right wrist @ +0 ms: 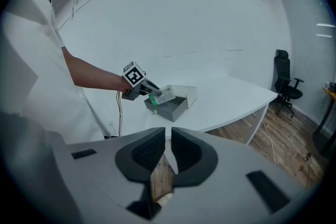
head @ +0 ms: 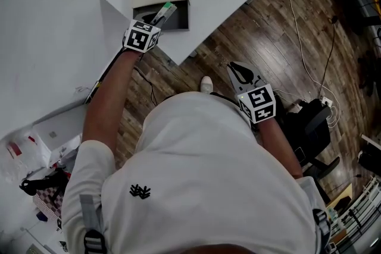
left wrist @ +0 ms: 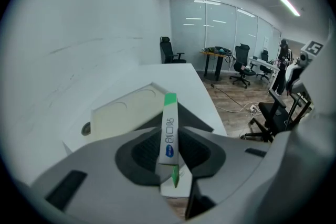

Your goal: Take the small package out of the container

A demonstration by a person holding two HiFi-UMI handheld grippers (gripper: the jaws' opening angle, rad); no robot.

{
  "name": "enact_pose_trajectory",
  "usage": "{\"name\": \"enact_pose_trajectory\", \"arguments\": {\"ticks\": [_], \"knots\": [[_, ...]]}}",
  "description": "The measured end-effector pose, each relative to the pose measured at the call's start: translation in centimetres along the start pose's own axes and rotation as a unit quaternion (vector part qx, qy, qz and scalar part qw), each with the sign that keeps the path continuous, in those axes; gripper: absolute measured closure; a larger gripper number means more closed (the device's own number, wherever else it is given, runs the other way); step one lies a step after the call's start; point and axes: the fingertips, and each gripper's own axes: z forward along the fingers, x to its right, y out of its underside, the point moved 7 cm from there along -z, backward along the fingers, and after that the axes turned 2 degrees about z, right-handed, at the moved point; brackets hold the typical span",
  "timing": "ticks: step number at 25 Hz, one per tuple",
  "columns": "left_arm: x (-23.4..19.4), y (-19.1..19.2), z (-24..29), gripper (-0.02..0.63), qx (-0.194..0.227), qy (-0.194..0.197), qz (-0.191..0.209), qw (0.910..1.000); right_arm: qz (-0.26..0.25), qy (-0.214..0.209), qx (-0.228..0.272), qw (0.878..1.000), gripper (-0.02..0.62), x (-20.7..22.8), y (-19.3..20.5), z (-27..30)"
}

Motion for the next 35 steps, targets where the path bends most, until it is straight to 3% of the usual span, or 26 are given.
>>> {"name": "enact_pose_trajectory", "arguments": {"ticks": [12, 24, 35], "knots": [[-0.7, 1.7, -9.8, 0.508, 0.094, -0.001, -0.056, 0.994, -0.03, -0.016, -0.002, 0.999, 0.561, -5.4, -0.6, 1.6], [0.8, 8.0, -20.6, 0.508, 0.135, 0.02, -0.086, 0.9869, -0.038, -0.012, -0.001, 0.999, 0.569, -12.6, -0.2, 2.9], [3.6, 13.8, -28.0, 0.508, 0.15, 0.061, -0.082, 0.9835, -0.023, 0.009, -0.002, 1.0, 0.577, -19.4, 1.5, 2.5]]}}
